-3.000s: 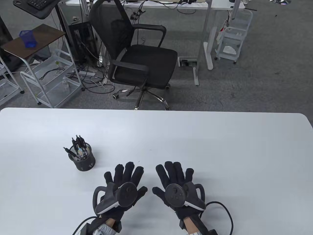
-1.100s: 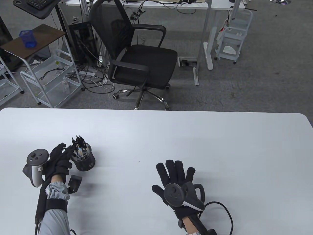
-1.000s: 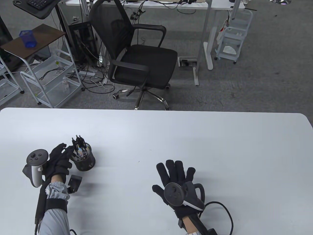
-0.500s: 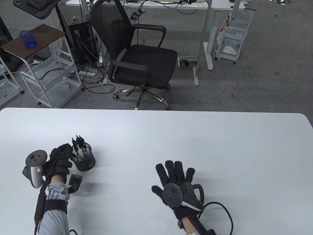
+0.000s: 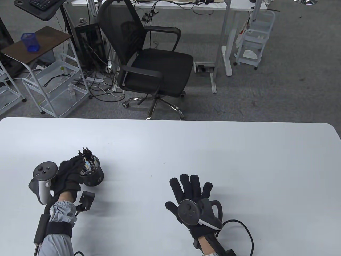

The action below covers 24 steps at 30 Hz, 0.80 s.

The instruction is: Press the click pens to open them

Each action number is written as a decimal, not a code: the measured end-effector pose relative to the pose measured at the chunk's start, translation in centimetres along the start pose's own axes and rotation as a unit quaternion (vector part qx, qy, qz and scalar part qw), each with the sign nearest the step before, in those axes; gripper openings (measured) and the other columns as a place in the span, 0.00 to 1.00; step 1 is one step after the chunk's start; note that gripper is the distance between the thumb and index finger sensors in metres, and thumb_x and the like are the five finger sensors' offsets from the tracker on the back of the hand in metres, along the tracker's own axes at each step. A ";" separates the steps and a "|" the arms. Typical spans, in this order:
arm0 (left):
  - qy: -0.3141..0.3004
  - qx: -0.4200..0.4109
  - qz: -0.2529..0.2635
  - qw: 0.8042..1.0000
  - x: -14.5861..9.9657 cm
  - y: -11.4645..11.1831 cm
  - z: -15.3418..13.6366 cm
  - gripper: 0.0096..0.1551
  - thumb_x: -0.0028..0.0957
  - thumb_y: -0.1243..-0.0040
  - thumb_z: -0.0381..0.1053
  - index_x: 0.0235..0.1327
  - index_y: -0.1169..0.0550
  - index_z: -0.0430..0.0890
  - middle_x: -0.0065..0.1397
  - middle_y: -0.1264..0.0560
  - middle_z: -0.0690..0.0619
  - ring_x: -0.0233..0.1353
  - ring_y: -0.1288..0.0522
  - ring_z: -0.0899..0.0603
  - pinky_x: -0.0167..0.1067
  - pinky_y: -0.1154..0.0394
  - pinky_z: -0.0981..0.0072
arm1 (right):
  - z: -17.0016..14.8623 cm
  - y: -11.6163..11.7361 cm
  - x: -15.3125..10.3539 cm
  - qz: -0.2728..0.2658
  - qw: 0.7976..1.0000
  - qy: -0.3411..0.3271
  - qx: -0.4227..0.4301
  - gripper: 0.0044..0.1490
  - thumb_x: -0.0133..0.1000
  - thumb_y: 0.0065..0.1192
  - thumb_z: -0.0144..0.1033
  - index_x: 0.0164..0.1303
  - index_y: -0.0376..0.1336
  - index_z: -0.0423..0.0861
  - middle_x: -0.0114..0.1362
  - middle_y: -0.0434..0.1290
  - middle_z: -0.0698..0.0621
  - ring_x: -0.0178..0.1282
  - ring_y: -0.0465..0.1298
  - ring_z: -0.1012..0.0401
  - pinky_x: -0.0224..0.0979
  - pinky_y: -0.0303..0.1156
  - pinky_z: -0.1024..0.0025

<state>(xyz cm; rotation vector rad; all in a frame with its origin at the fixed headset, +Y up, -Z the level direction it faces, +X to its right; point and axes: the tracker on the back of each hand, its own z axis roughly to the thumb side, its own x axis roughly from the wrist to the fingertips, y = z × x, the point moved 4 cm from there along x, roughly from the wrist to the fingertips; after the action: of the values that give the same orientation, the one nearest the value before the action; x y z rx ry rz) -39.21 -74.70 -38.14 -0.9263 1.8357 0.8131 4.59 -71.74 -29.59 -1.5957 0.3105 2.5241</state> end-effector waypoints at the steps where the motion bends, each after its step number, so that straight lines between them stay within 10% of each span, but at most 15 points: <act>1: 0.001 0.008 -0.003 1.000 -0.2 -0.1 0.3 0.23 0.76 0.50 0.52 0.82 0.29 0.49 0.89 0.55 0.34 0.83 0.59 0.21 0.74 0.59 0.28 | 0.0 0.0 0.0 0.000 1.000 -0.001 0.000 0.48 0.71 0.40 0.56 0.94 0.32 0.46 0.93 0.31 0.31 0.87 0.31 0.30 0.70 0.23 0.19; 24: -0.016 0.261 0.059 0.963 -2.4 -2.5 5.2 0.26 0.73 0.45 0.51 0.82 0.28 0.47 0.76 0.20 0.40 0.78 0.35 0.31 0.74 0.46 0.29 | 0.0 0.0 0.0 -0.002 1.000 -0.005 0.006 0.48 0.71 0.40 0.56 0.94 0.32 0.46 0.93 0.32 0.31 0.87 0.31 0.29 0.70 0.23 0.19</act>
<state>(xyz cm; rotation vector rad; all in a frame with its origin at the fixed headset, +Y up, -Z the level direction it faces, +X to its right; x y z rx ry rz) -34.15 -71.06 -38.33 -0.4664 1.9536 0.3728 4.57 -71.77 -29.56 -1.5783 0.3212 2.5211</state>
